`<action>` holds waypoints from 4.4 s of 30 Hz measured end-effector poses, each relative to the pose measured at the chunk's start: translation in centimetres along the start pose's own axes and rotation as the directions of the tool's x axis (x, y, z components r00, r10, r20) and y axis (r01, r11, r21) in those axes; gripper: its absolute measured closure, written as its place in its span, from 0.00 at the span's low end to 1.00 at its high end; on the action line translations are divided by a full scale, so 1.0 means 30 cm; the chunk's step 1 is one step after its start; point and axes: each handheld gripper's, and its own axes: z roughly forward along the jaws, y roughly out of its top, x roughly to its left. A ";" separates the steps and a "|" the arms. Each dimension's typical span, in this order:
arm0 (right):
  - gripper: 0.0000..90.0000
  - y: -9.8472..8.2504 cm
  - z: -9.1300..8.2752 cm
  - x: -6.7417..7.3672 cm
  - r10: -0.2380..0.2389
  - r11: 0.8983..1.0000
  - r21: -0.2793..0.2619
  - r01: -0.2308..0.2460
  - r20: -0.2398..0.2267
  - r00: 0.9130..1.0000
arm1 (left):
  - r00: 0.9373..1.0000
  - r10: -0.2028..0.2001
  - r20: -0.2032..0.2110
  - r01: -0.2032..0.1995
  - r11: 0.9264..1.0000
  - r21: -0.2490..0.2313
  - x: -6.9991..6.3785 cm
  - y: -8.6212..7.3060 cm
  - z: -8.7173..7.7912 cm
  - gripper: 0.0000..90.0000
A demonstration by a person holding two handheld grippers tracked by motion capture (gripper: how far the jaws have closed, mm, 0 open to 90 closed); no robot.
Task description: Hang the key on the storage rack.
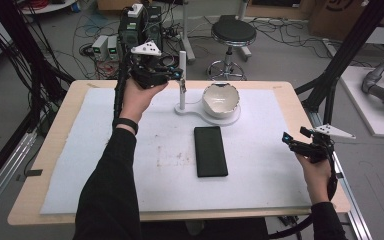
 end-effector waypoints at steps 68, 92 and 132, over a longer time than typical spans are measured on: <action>0.24 -0.006 -0.019 -0.020 0.002 1.000 -0.006 -0.002 -0.005 1.000 | 0.984 -0.163 -0.075 0.159 0.986 -0.052 0.121 -0.049 0.081 0.99; 0.24 -0.003 -0.015 -0.012 0.001 1.000 -0.004 -0.001 -0.005 1.000 | 0.989 -0.081 -0.121 0.074 0.995 -0.060 0.083 -0.081 0.057 0.85; 0.24 -0.003 -0.017 -0.015 0.002 1.000 -0.010 -0.002 -0.008 1.000 | 0.976 -0.055 -0.209 0.048 0.998 -0.039 0.074 -0.066 0.090 0.89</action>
